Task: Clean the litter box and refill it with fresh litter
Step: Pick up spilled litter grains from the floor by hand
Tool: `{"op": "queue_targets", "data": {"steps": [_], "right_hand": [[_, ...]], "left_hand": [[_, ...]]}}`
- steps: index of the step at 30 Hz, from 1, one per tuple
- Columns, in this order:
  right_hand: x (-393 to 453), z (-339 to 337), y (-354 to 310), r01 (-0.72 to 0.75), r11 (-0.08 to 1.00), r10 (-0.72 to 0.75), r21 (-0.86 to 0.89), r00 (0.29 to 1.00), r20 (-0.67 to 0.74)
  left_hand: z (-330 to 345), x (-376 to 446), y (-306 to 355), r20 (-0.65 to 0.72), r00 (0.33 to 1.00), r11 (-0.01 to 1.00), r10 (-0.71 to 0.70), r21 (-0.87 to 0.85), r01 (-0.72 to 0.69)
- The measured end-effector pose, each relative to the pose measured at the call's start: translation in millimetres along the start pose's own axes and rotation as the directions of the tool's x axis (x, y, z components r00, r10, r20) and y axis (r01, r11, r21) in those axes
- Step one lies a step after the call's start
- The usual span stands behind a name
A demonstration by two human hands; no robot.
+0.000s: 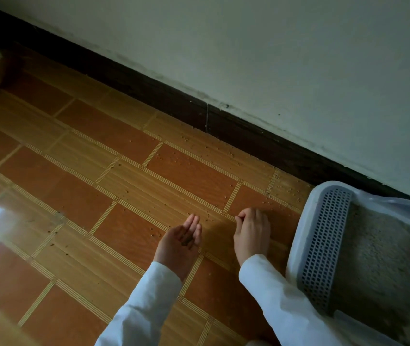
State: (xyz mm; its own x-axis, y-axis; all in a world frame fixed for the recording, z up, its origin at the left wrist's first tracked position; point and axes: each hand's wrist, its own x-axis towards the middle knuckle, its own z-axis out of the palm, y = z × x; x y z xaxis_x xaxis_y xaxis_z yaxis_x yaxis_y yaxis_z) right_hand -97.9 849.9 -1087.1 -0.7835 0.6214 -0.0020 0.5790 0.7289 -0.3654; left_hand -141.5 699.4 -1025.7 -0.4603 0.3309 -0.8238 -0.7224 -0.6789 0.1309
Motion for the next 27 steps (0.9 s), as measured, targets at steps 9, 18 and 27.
{"op": "queue_targets", "data": {"steps": [9, 18, 27], "right_hand": [[-18.9, -14.7, -22.0, 0.212, 0.947, -0.218, 0.243, 0.976, 0.0], [-35.4, -13.1, -34.8, 0.406, 0.814, -0.455, 0.416, 0.89, 0.021], [24.2, 3.9, -27.9, 0.117, 0.958, -0.149, 0.263, 0.983, 0.106]], "left_hand": [[2.8, -1.6, -2.0, 0.023, 1.0, 0.999, 0.014, 0.042, -0.015], [2.3, -2.3, 0.8, 0.058, 0.998, 0.997, 0.011, 0.073, -0.015], [-13.3, -1.3, 15.5, 0.057, 0.998, 0.999, 0.037, -0.023, -0.035]]}}
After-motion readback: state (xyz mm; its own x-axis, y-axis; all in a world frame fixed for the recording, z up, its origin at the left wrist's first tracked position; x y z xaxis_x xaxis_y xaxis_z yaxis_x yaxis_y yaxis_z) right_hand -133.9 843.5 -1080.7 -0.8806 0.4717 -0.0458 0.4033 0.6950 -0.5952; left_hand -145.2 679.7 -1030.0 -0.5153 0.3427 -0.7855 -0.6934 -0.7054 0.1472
